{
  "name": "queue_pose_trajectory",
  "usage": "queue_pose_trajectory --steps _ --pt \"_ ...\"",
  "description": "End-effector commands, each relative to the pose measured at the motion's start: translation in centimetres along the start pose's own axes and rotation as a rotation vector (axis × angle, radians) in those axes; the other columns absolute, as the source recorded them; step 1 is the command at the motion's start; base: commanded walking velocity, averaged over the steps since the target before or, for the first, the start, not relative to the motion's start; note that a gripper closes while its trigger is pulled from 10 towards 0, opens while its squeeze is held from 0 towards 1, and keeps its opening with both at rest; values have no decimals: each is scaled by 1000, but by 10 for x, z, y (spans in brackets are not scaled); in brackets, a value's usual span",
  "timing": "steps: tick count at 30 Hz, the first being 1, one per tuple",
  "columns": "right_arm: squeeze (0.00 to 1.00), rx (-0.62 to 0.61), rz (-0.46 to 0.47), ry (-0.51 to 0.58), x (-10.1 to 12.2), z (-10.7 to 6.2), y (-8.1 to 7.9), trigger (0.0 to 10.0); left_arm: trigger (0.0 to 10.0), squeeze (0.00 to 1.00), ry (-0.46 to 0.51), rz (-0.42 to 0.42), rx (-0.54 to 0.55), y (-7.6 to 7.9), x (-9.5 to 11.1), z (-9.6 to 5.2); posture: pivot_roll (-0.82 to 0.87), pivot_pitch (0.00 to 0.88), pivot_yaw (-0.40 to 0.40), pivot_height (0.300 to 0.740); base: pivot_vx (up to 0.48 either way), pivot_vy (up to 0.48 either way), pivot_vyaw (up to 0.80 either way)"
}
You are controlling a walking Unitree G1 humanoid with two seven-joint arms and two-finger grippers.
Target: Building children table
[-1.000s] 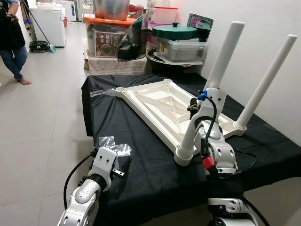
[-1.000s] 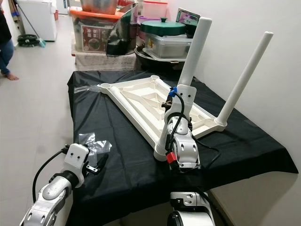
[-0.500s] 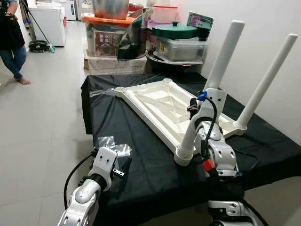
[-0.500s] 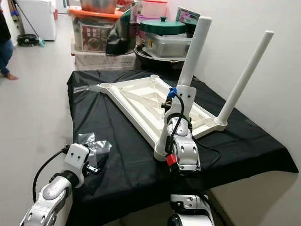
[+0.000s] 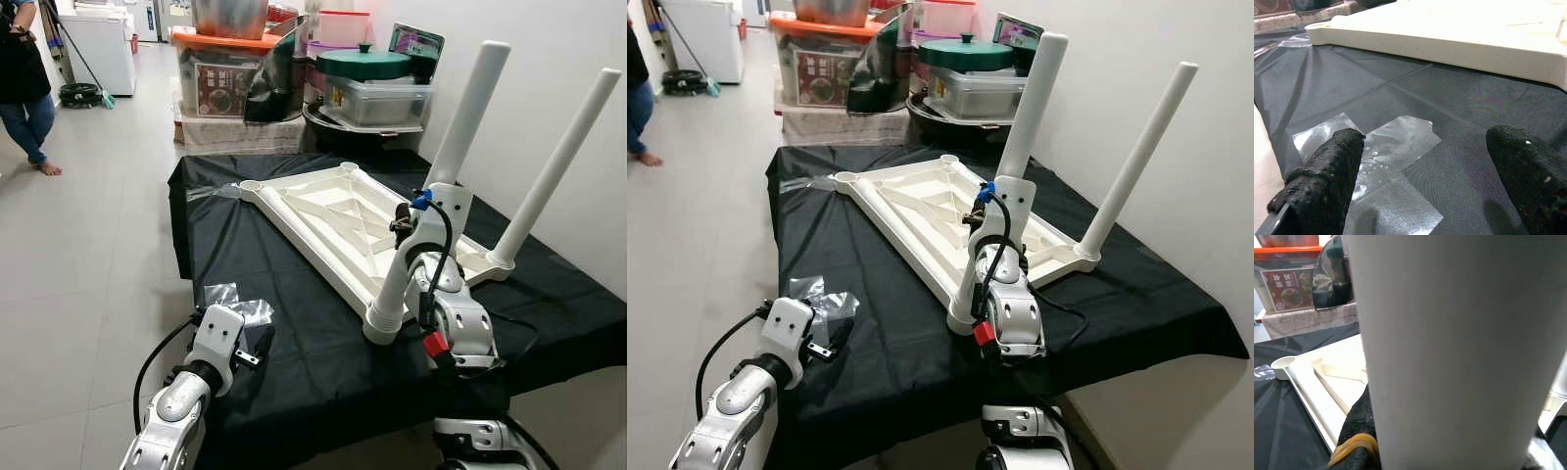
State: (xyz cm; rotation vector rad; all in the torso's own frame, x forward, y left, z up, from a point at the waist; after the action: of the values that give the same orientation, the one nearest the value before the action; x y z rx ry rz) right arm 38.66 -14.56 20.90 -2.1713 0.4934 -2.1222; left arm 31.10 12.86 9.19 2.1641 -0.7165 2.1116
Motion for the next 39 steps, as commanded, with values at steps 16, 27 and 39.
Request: queue_pose_trajectory --steps 16,27,39 --pt "1000 12 -5 -168 -37 -4 4 10000 10000 0 -12 5 -20 5 -4 3 5 0 -84 740 0 0 0" --pt "1000 102 24 6 15 -12 -11 10000 10000 0 -16 7 -26 4 -6 2 -3 0 -75 740 0 0 0" --pt "1000 119 -39 -36 -8 -5 17 0 10000 0 -29 18 -2 -3 -9 -2 17 0 -77 740 0 0 0"
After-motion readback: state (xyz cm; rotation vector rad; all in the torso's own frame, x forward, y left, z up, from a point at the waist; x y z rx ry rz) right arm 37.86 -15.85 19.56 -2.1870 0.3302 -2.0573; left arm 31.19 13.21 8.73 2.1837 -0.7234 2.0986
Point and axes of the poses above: a point about 5 cm out from each wrist's last joint towards the gripper, its own z axis pointing out of the wrist towards the gripper, its own x axis along the axis of the wrist's last joint, y = z × x, the point moved 3 cm from there along z, pointing out of the wrist towards the gripper, and after that the axes turned 8 degrees about z, right-handed, at the moved point
